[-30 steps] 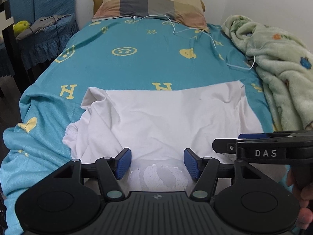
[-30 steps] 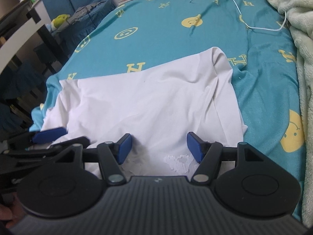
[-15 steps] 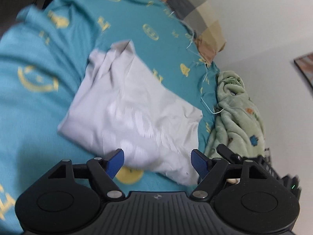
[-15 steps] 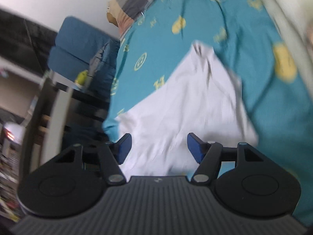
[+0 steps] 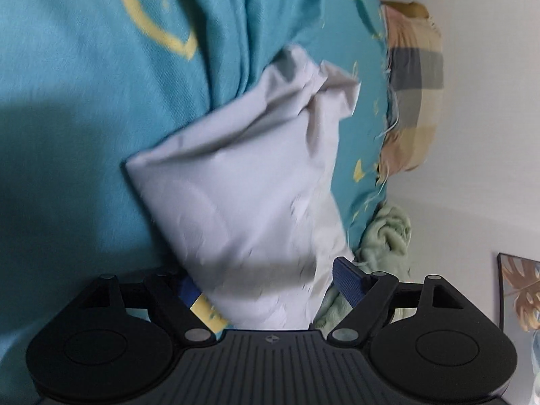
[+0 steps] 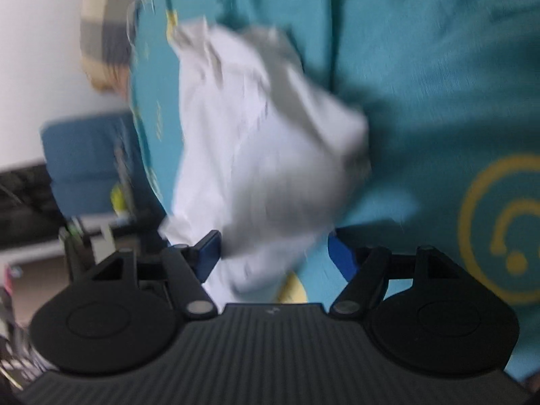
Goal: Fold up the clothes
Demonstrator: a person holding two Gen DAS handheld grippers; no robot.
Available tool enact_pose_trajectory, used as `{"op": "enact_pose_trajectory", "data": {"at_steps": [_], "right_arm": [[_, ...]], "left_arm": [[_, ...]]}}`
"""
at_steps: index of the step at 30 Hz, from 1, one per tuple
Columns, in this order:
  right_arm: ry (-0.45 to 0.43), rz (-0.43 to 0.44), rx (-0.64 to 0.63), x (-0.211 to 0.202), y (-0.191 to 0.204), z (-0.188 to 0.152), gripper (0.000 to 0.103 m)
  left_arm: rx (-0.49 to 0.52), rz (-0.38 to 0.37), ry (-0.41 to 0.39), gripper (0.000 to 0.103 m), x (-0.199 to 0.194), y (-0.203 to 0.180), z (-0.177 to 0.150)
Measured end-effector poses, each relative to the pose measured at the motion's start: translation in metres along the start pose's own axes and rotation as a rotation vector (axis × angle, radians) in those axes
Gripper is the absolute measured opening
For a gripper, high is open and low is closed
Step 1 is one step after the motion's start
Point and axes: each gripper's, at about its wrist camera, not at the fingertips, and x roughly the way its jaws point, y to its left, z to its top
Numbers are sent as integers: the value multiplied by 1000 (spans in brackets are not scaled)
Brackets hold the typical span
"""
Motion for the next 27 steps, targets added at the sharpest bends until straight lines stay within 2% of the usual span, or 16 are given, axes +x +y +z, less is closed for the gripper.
{"op": "enact_pose_trajectory", "data": {"at_steps": [1, 3, 4, 5, 8, 11, 13, 19, 22, 27], "right_arm": [[-27, 10, 3, -2, 1, 2, 72], [-50, 32, 3, -7, 5, 3, 65], [-62, 37, -4, -9, 6, 3, 59], [-73, 37, -12, -11, 6, 2, 45], [-86, 7, -52, -11, 8, 2, 26], [-100, 1, -99, -10, 13, 1, 22], [-115, 10, -135, -12, 19, -1, 21], [-139, 27, -173, -15, 23, 1, 19], [-143, 32, -174, -23, 22, -2, 19], [-159, 55, -193, -51, 28, -23, 19]], "left_arm": [[-3, -8, -9, 80, 0, -1, 2], [2, -22, -11, 80, -1, -3, 2], [16, -24, -11, 80, -1, -5, 1], [28, -28, -12, 80, -1, -7, 0], [38, -42, -14, 80, 0, -10, -3], [19, -33, -12, 74, 3, -9, 0], [-9, -27, -12, 57, 6, -5, 2], [-13, -31, -26, 29, 10, -7, 6], [-7, -53, -34, 21, 5, -13, 6], [8, -79, -52, 18, -17, -28, -4]]}}
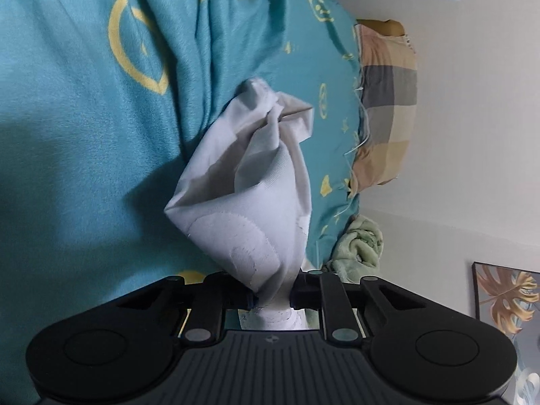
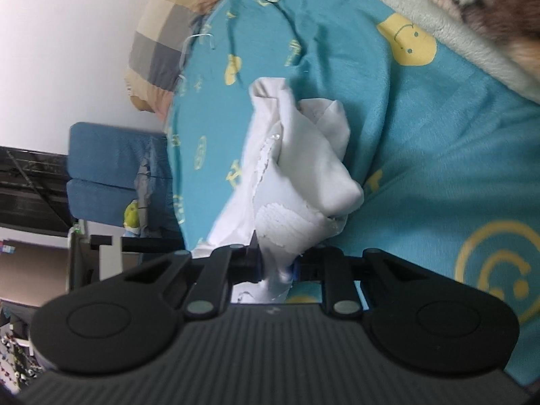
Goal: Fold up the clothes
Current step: 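Carry the folded shirt with both grippers onto the green blanket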
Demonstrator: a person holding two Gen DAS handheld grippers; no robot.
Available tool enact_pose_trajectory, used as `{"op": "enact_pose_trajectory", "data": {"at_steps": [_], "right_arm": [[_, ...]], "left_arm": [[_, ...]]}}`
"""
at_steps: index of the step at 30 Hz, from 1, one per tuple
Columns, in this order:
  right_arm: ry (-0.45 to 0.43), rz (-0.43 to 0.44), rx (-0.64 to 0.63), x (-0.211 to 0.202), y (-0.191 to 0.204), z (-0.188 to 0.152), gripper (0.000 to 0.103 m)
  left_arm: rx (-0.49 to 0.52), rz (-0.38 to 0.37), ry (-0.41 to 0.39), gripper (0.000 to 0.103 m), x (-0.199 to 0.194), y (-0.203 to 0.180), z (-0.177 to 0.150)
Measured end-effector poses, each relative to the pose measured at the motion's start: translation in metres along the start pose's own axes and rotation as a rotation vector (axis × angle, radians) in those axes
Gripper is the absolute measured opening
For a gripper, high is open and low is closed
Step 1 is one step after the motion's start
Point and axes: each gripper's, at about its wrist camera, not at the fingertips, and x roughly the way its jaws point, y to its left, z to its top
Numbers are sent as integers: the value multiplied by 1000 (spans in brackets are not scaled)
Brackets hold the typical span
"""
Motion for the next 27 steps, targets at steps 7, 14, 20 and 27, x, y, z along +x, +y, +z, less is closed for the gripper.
{"op": "enact_pose_trajectory", "data": {"at_steps": [7, 14, 20, 27], "right_arm": [[-34, 84, 39, -64, 8, -23, 18], [-120, 208, 62, -136, 30, 13, 18], [-279, 243, 57, -204, 48, 101, 18], [-508, 185, -20, -296, 73, 221, 18]], "left_arm": [[62, -3, 10, 17, -41, -49, -32], [137, -50, 56, 17, -31, -134, -78], [219, -94, 163, 17, 49, -227, -143], [326, -147, 320, 17, 175, -343, -237]]}}
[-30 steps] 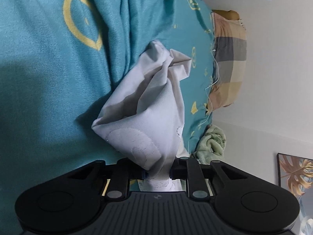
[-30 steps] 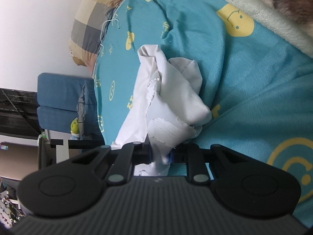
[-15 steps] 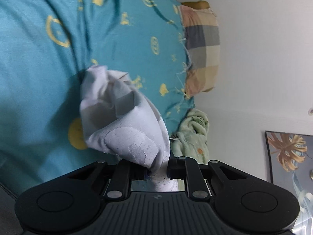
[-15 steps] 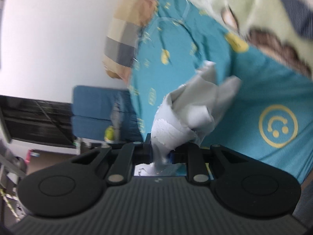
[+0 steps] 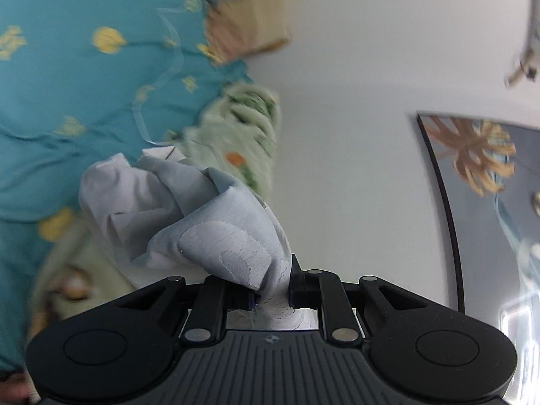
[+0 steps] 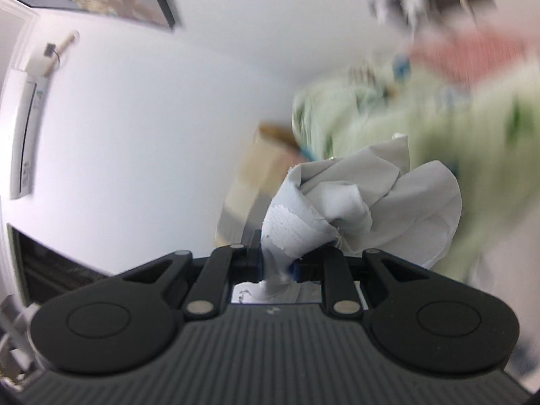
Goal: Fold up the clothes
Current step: 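Carry the folded shirt with both grippers onto the green blanket, then open both grippers to drop the shirt and pull both tools back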
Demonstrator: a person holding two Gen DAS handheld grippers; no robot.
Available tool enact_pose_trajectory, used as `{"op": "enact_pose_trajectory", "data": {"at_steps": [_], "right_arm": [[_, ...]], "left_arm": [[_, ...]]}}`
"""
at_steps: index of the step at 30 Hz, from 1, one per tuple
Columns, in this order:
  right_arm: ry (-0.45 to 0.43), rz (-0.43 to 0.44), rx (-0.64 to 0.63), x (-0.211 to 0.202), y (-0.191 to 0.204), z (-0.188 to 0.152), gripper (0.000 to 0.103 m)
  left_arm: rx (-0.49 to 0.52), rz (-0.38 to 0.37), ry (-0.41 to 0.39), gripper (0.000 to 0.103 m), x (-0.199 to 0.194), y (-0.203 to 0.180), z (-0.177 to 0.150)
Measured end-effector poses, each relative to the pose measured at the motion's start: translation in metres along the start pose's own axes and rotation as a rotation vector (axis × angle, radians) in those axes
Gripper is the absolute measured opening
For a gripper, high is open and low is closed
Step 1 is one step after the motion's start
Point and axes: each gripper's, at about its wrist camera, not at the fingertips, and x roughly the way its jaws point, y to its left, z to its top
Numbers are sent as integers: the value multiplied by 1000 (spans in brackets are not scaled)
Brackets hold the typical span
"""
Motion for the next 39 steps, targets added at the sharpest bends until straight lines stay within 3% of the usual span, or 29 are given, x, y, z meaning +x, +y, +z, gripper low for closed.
{"op": "enact_pose_trajectory", "data": {"at_steps": [3, 7, 10, 13, 17, 22, 24, 27, 33, 39], "right_arm": [[-96, -24, -76, -12, 9, 52, 18], [-165, -66, -144, -26, -10, 97, 18], [-152, -141, -131, -35, -49, 100, 18], [-82, -234, -76, -42, -97, 90, 18], [-13, -285, -25, -56, -146, 64, 18], [7, -316, 24, -63, -165, 42, 21], [18, -314, 57, -68, -166, 42, 23], [46, -335, -4, -83, -154, 35, 26], [19, -391, -183, -127, -124, 11, 27], [-10, -367, -347, -177, -83, -19, 27]], "left_arm": [[52, -55, 61, 18, 55, -31, -20], [107, -99, 125, 18, 98, -33, -76], [98, -80, 174, 18, 135, 2, -99], [77, 6, 237, 18, 143, 43, -116], [75, 63, 296, 18, 129, 86, -132], [165, 145, 330, 27, 116, 106, -143], [276, 195, 350, 33, 110, 96, -150], [418, 242, 349, 53, 89, 78, -158], [658, 288, 272, 68, 28, 32, -180], [868, 323, 193, 82, -50, -22, -226]]}}
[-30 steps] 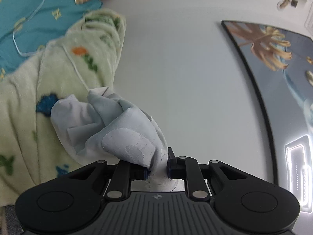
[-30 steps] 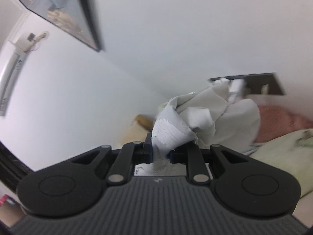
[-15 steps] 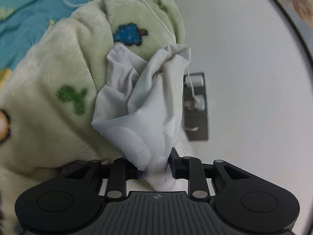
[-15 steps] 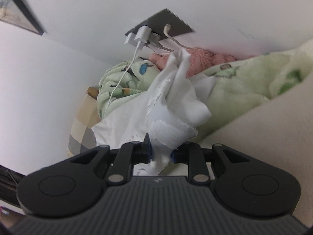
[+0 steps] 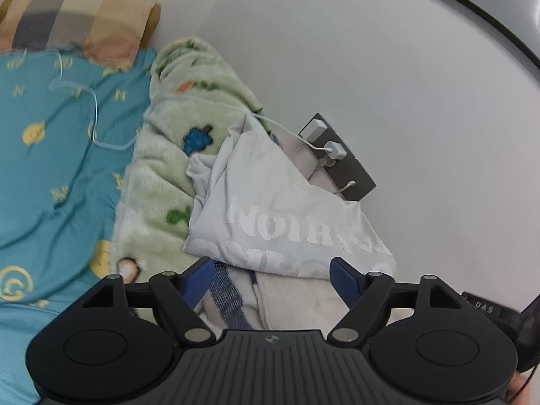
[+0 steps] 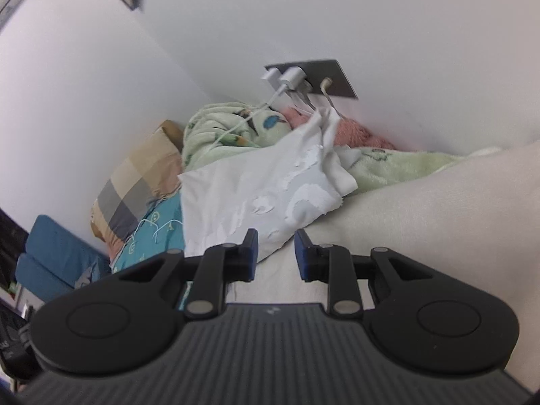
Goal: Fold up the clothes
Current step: 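Open both grippers to drop the shirt and pull both tools back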
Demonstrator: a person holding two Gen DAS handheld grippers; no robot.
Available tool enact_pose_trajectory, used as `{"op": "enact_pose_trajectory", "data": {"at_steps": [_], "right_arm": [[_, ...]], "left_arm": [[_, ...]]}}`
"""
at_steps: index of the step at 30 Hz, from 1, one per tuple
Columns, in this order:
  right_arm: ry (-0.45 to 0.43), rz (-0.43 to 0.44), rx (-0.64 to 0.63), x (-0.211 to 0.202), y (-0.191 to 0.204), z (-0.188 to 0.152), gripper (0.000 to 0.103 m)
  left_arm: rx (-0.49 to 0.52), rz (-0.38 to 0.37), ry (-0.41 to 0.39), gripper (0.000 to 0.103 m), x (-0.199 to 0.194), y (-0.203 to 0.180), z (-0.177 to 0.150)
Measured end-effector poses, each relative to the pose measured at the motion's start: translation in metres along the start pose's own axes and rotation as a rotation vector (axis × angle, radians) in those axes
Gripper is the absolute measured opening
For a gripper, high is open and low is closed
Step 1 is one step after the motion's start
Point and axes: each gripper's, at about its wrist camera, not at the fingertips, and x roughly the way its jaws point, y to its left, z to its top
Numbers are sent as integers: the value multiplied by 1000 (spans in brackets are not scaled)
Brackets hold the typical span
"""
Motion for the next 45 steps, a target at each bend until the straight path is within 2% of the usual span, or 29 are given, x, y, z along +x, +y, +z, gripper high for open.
{"op": "enact_pose_trajectory", "data": {"at_steps": [2, 6, 8, 10, 15, 16, 17, 18, 19, 22, 26, 35, 45], "right_arm": [[-20, 7, -23, -17, 8, -6, 28], [-60, 22, -83, -47, 22, -20, 31], [-84, 32, -111, -60, 28, -28, 53], [-112, 30, -146, -70, 35, -38, 60], [-174, 14, -267, -92, 55, -63, 60], [-187, 12, -290, -95, 58, -68, 64], [-202, 13, -311, -98, 62, -74, 76], [-220, 16, -330, -102, 66, -80, 78], [-233, 19, -351, -105, 70, -86, 86], [-268, 19, -406, -115, 80, -103, 84], [-313, 11, -433, -124, 86, -125, 84], [-338, -10, -490, -125, 99, -168, 84], [-342, -53, -519, -119, 103, -184, 84]], "left_arm": [[55, 21, -24, 85, -18, -12, -9], [151, 54, -73, 96, -49, -31, -29], [191, 61, -98, 99, -65, -40, -40], [229, 76, -120, 101, -75, -44, -49], [312, 114, -196, 103, -102, -51, -75], [330, 123, -215, 103, -107, -52, -80], [352, 138, -232, 103, -112, -54, -85], [374, 153, -248, 103, -116, -56, -90], [396, 169, -263, 103, -120, -57, -95], [429, 190, -298, 103, -131, -59, -109], [420, 189, -334, 103, -146, -55, -125], [433, 221, -381, 103, -166, -38, -153], [438, 256, -385, 103, -170, -25, -164]]}}
